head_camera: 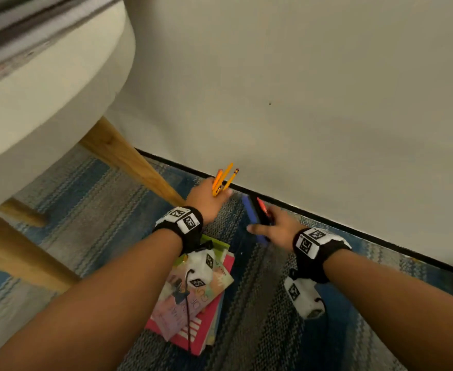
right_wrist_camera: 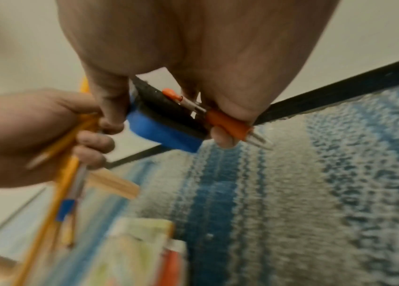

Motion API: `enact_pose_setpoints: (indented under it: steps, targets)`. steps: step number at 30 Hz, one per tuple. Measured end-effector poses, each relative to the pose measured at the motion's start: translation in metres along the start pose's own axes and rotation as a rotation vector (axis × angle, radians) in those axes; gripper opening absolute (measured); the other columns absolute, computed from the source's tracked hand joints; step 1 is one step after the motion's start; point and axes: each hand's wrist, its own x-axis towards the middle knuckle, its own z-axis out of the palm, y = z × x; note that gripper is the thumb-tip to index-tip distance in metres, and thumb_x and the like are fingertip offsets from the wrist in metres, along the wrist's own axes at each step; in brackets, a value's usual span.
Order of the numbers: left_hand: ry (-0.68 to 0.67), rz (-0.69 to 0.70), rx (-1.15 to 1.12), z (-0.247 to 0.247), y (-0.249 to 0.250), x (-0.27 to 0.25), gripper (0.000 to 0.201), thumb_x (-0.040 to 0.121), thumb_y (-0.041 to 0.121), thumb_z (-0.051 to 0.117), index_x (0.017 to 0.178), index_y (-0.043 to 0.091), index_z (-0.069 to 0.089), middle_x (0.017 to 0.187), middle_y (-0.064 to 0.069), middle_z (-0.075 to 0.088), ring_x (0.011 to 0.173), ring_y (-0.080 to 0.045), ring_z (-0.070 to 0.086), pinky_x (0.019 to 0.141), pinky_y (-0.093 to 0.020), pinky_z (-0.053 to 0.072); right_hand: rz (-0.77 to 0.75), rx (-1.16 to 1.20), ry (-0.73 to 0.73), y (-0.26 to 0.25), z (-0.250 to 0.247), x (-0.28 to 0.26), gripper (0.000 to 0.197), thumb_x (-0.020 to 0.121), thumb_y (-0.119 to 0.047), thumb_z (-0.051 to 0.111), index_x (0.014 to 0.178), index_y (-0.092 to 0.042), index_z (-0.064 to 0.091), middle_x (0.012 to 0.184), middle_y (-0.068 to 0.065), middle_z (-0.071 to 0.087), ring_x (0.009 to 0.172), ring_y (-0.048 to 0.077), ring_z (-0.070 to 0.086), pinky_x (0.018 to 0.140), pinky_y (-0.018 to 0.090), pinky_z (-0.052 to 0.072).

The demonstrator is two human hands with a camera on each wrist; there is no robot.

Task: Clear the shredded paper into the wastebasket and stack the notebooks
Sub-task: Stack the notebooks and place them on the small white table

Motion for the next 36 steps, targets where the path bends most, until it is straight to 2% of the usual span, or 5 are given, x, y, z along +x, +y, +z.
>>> enact_pose_setpoints:
  steps: [12,21,27,30,36]
  targets:
    - [-0.123,-0.157,-0.987,0.015,0.047,-0.015,0.025,0.096,0.036,0.056,0.086,0.012,0.055,0.063,-0.003,0.046,0.045,-0.014,0.039,0.042,-0.024,0.034,-0.024,0.884,0.092,-0.078,-0.024,-0.017,0.043,0.045,-0.008,0.05,0.088,-0.006,0.054,0.076,0.014,0.054,0.063,0.028,0.051,0.052,0.029,0.041]
    - [-0.213,-0.125,-0.9,0.021,0.05,-0.027,0.02,0.1,0.021,0.048,0.099,0.004,0.058,0.06,-0.01,0.046,0.049,-0.02,0.043,0.042,-0.024,0.037,0.068,1.222,-0.007,-0.083,-0.032,-0.032,0.009,0.091,-0.013,0.051,0.09,-0.004,0.055,0.076,0.013,0.054,0.059,0.031,0.05,0.055,0.038,0.045]
    - [-0.207,-0.021,-0.808,0.02,0.055,-0.028,0.024,0.092,0.018,0.059,0.113,0.028,0.065,0.101,-0.02,0.066,0.08,-0.039,0.062,0.07,-0.047,0.053,0.081,1.272,-0.008,-0.085,-0.029,-0.028,0.026,0.092,-0.022,0.059,0.11,-0.003,0.06,0.102,0.017,0.062,0.09,0.036,0.061,0.075,0.044,0.055]
    - [-0.174,-0.008,-0.781,0.017,0.06,-0.028,0.024,0.093,0.014,0.056,0.106,0.031,0.067,0.084,-0.018,0.065,0.062,-0.029,0.053,0.056,-0.039,0.048,0.103,1.296,0.005,-0.092,-0.031,-0.028,0.042,0.094,-0.025,0.058,0.128,-0.001,0.054,0.122,0.019,0.058,0.109,0.038,0.057,0.096,0.05,0.046]
    - [-0.12,-0.113,-0.929,-0.006,0.082,-0.048,0.015,0.092,0.016,0.057,0.097,0.016,0.072,0.115,-0.03,0.061,0.101,-0.047,0.059,0.092,-0.057,0.046,0.089,1.23,-0.048,-0.119,-0.048,-0.061,0.031,0.089,-0.022,0.06,0.113,-0.003,0.059,0.097,0.01,0.064,0.083,0.028,0.063,0.073,0.041,0.052]
